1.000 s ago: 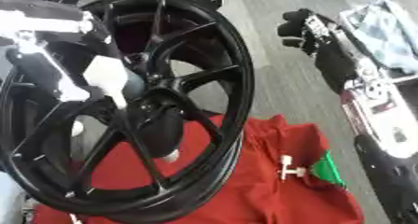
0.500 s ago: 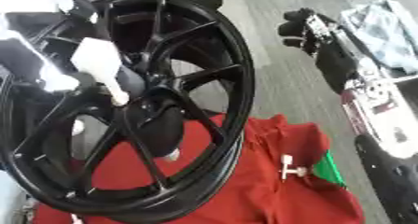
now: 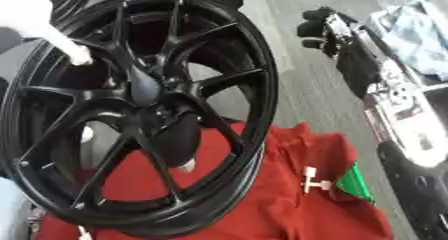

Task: Pull the pin out of the wheel hub.

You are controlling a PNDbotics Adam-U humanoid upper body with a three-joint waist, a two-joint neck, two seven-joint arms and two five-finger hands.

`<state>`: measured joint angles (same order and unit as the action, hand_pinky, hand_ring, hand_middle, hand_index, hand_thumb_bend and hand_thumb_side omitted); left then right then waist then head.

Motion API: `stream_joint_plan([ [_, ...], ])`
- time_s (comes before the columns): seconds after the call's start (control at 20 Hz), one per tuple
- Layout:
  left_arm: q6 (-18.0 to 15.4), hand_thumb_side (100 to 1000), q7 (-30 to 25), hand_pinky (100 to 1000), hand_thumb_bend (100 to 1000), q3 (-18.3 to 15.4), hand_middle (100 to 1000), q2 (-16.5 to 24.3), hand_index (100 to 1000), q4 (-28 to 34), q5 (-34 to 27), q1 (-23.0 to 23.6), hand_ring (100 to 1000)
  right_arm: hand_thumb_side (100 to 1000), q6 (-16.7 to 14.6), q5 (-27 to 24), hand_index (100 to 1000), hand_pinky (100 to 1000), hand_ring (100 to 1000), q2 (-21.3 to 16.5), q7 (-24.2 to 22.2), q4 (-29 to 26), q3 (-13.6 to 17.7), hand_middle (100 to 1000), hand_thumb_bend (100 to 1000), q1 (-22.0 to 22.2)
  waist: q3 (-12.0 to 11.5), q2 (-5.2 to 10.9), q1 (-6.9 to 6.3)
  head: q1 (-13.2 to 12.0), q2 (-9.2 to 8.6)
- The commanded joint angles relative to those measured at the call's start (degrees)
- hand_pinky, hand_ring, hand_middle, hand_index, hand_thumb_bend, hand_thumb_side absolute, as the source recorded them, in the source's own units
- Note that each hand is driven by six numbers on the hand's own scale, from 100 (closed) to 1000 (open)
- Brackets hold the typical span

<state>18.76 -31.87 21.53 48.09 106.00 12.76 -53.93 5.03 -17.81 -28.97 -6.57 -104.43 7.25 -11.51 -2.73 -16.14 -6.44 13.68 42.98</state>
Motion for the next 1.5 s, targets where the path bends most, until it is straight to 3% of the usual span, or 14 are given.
stream_joint_plan([
  [0.05, 1.8, 101, 3.2, 756, 100, -6.0, 496, 4.1, 339, -1.2, 0.4, 2.7, 635, 772, -0.2, 0.2, 783, 847, 813, -1.3, 0.6, -1.1, 1.0, 669, 100, -0.2, -0.3, 0.66, 0.53, 0.4, -0.06],
  [0.35, 3.1, 107, 9.3, 754, 100, -15.9, 495, 6.4, 341, -5.9, 1.6, 12.5, 632, 771, -0.5, 0.2, 783, 847, 813, -1.4, 1.5, -1.3, 1.9, 669, 100, 0.1, -1.4, 0.39, 0.59, 0.5, -0.35],
  [0.5, 1.2, 104, 18.4, 756, 100, -23.7, 496, 7.3, 347, -8.4, 0.4, 25.5, 633, 771, -0.5, 0.1, 783, 848, 813, -1.4, 1.5, -1.4, 1.7, 669, 100, -0.2, -0.6, 0.41, 0.35, -0.3, -0.30],
  [0.6, 0.3, 116, 23.2, 754, 100, -26.2, 497, 6.9, 353, -10.4, -0.8, 30.9, 632, 770, -0.5, 0.0, 783, 848, 813, -1.4, 1.5, -1.4, 1.8, 669, 100, -0.2, -0.4, 0.41, 0.34, -0.5, -0.26],
  [0.8, -0.3, 130, 26.8, 761, 100, -28.4, 515, 4.7, 378, -13.5, -1.8, 36.3, 643, 769, -0.6, 0.0, 783, 848, 813, -1.4, 2.0, -1.4, 2.2, 669, 100, 0.1, -0.6, 0.46, 0.46, -0.7, -0.36],
  [0.9, -0.5, 123, 26.9, 765, 100, -29.0, 539, 3.4, 428, -14.5, -1.6, 38.0, 654, 768, -0.7, -0.1, 783, 848, 813, -1.3, 2.1, -1.4, 2.3, 669, 100, 0.2, -0.7, 0.52, 0.51, -0.8, -0.41],
  [0.95, -0.5, 110, 26.5, 773, 100, -29.1, 572, 2.7, 494, -15.0, -1.6, 38.7, 670, 768, -0.7, -0.2, 783, 848, 813, -1.3, 2.2, -1.4, 2.3, 669, 100, 0.2, -0.7, 0.55, 0.54, -0.8, -0.41],
  [1.05, -0.6, 100, 25.2, 798, 100, -29.0, 653, 1.5, 723, -15.9, -1.7, 39.5, 718, 768, -0.7, -0.2, 783, 848, 813, -1.4, 2.2, -1.5, 2.3, 669, 100, 0.2, -0.7, 0.62, 0.57, -0.9, -0.50],
  [1.1, -0.7, 123, 24.5, 807, 100, -28.9, 705, 1.2, 860, -16.2, -1.6, 39.7, 751, 767, -0.7, -0.3, 783, 847, 813, -1.4, 2.2, -1.5, 2.3, 669, 100, 0.2, -0.7, 0.65, 0.57, -1.0, -0.56],
  [1.2, -1.1, 452, 22.3, 839, 112, -28.6, 762, 0.3, 908, -17.2, -1.1, 39.9, 795, 767, -0.6, -0.3, 783, 847, 813, -1.4, 2.2, -1.5, 2.3, 669, 100, 0.1, -0.7, 0.68, 0.60, -1.2, -0.85],
  [1.25, -1.3, 571, 21.4, 858, 197, -28.6, 783, 0.1, 920, -17.8, -0.3, 39.8, 813, 767, -0.6, -0.4, 783, 847, 813, -1.4, 2.2, -1.5, 2.2, 669, 100, 0.1, -0.6, 0.70, 0.59, -1.3, -0.92],
  [1.3, -1.6, 571, 20.7, 858, 197, -28.6, 783, -0.1, 920, -18.4, 0.6, 39.6, 813, 767, -0.6, -0.4, 783, 847, 813, -1.4, 2.2, -1.5, 2.2, 669, 100, 0.1, -0.6, 0.71, 0.59, -1.3, -0.94],
  [1.35, -1.8, 695, 20.2, 877, 263, -28.6, 801, -0.2, 940, -18.9, 1.5, 39.5, 830, 767, -0.6, -0.4, 783, 847, 812, -1.4, 2.1, -1.5, 2.2, 669, 100, 0.1, -0.6, 0.71, 0.58, -1.3, -0.82],
  [1.5, -2.4, 749, 19.1, 882, 274, -28.6, 805, -0.5, 945, -19.5, 3.1, 39.1, 834, 767, -0.5, -0.4, 783, 846, 812, -1.4, 2.1, -1.4, 2.1, 669, 100, 0.1, -0.5, 0.73, 0.54, -1.3, -0.44],
])
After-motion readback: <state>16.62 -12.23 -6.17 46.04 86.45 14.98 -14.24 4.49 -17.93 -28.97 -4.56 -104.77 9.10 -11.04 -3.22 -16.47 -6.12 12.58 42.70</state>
